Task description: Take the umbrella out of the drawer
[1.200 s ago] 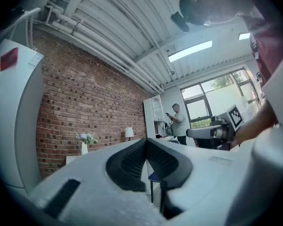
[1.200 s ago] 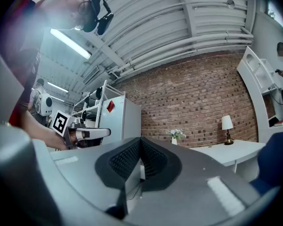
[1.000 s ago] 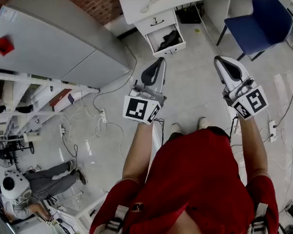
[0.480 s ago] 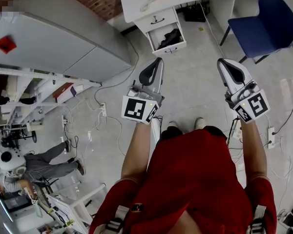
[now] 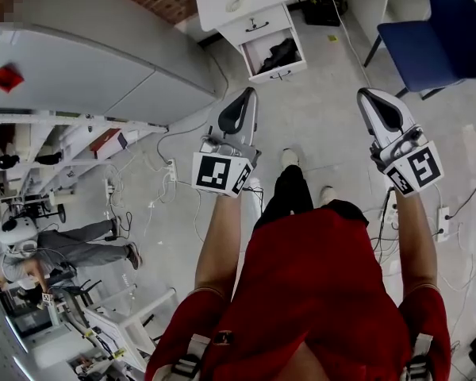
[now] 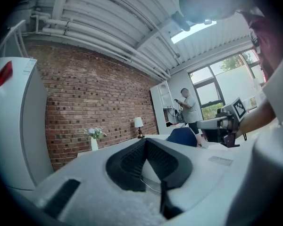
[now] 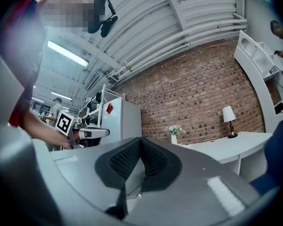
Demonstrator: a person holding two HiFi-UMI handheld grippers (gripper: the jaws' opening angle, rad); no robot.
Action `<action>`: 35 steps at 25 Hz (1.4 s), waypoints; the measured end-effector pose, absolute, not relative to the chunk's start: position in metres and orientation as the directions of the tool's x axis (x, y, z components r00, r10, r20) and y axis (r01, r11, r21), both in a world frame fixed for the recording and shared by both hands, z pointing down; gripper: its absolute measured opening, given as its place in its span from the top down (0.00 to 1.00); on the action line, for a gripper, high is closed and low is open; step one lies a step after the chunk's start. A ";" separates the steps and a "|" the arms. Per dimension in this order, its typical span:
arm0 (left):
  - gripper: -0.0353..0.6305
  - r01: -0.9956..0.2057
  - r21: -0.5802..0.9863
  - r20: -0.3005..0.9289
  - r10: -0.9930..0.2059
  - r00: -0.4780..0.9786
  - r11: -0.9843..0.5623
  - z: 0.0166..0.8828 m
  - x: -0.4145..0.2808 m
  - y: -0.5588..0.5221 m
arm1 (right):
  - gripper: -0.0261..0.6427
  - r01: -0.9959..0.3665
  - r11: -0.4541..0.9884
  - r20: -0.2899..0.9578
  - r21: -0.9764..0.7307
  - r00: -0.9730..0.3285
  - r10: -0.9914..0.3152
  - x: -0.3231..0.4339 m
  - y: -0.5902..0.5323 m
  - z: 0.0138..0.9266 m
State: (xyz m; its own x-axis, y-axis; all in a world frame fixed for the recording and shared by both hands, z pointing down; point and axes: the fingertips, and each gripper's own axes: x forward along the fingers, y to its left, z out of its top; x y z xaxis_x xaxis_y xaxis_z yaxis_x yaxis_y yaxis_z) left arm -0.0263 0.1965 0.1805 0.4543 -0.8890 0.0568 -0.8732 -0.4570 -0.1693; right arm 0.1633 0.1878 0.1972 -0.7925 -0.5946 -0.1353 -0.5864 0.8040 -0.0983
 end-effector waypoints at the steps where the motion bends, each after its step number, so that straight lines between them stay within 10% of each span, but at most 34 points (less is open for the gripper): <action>1: 0.94 -0.871 -0.169 0.061 -0.887 0.457 -0.461 0.184 -0.028 0.192 | 0.94 -0.591 0.800 -0.129 -0.101 -0.790 -0.600 0.162 0.184 0.200; 35: 0.94 -0.768 -0.136 0.219 -0.775 0.593 -0.626 0.339 -0.177 -0.068 | 0.94 -0.757 0.652 0.119 -0.047 -0.652 -0.749 0.004 -0.033 0.281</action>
